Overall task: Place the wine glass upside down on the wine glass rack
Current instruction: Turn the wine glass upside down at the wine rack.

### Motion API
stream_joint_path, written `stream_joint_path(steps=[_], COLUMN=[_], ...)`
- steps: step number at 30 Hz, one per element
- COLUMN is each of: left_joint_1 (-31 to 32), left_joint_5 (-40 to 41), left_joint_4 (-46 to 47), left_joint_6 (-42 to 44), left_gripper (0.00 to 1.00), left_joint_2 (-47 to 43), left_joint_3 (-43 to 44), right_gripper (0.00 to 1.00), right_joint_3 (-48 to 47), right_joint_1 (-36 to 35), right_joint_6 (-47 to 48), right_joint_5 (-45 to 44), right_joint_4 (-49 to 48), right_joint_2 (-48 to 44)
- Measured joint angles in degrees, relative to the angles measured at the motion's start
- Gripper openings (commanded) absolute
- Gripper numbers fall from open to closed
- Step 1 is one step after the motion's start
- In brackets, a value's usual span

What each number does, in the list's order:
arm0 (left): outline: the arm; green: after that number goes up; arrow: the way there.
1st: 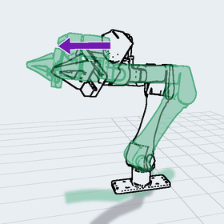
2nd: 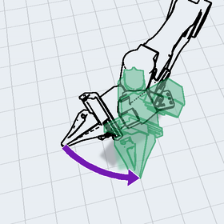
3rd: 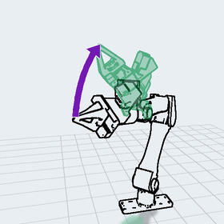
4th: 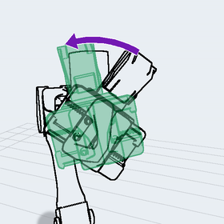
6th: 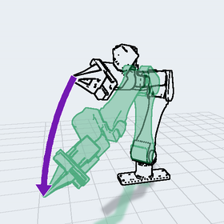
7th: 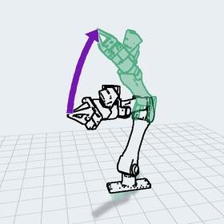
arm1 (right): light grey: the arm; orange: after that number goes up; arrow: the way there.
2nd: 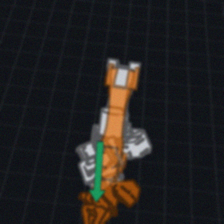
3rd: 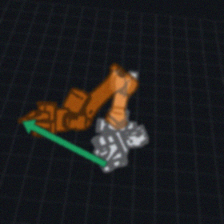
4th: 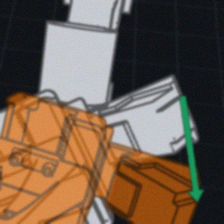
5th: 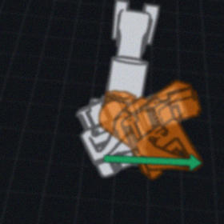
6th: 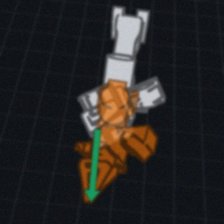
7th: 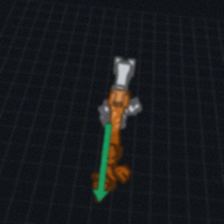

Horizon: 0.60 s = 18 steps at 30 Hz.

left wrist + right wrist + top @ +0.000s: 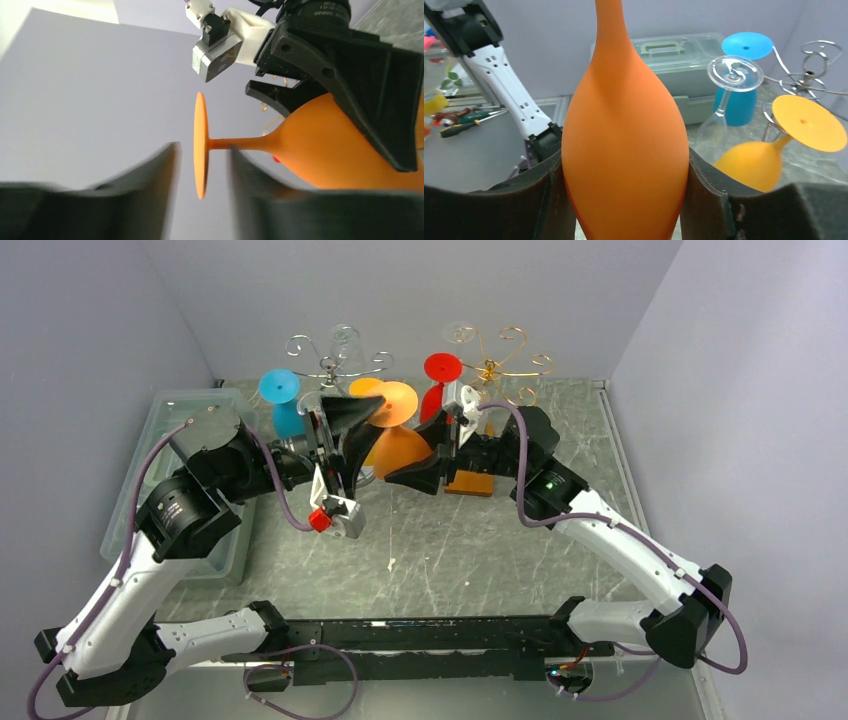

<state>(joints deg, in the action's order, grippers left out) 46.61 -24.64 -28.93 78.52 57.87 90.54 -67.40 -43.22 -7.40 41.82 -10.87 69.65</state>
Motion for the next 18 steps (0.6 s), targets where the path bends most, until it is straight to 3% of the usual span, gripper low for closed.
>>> stream_joint_path(steps=[1,2,10,11,13,14,18], left_joint_1=[0.00,0.00,-0.02,-0.02,-0.02,-0.02,-0.02], left_joint_5=[0.00,0.07,4.46,5.38,7.06,7.63,9.49], left_joint_4=[0.15,0.33,-4.90,-5.64,-7.15,-8.07,-11.52], left_joint_6=[0.15,-0.76,-12.59,-14.27,-18.16,-19.74,-24.90], left_gripper=[0.87,0.98,0.99,0.99,0.99,0.99,0.99], left_joint_2=[0.04,0.09,6.73,7.37,8.00,8.04,8.37], left_joint_3=[0.00,0.00,10.21,11.23,12.20,12.24,12.26], right_gripper=[0.36,0.36,0.44,0.35,0.05,0.00,0.00], right_joint_3=[0.04,0.04,4.17,5.38,7.50,8.55,11.80], right_joint_1=[-0.02,-0.02,4.17,6.88,13.68,17.29,29.53], right_joint_6=[1.07,2.08,12.41,12.90,13.42,13.42,12.57], right_joint_5=[-1.14,-2.16,-14.32,-15.10,-16.57,-17.42,-19.21], right_joint_4=[0.92,1.70,10.73,11.89,13.60,13.94,13.94], right_joint_2=[-0.42,-0.83,-10.69,-12.81,-16.50,-17.92,-19.71])
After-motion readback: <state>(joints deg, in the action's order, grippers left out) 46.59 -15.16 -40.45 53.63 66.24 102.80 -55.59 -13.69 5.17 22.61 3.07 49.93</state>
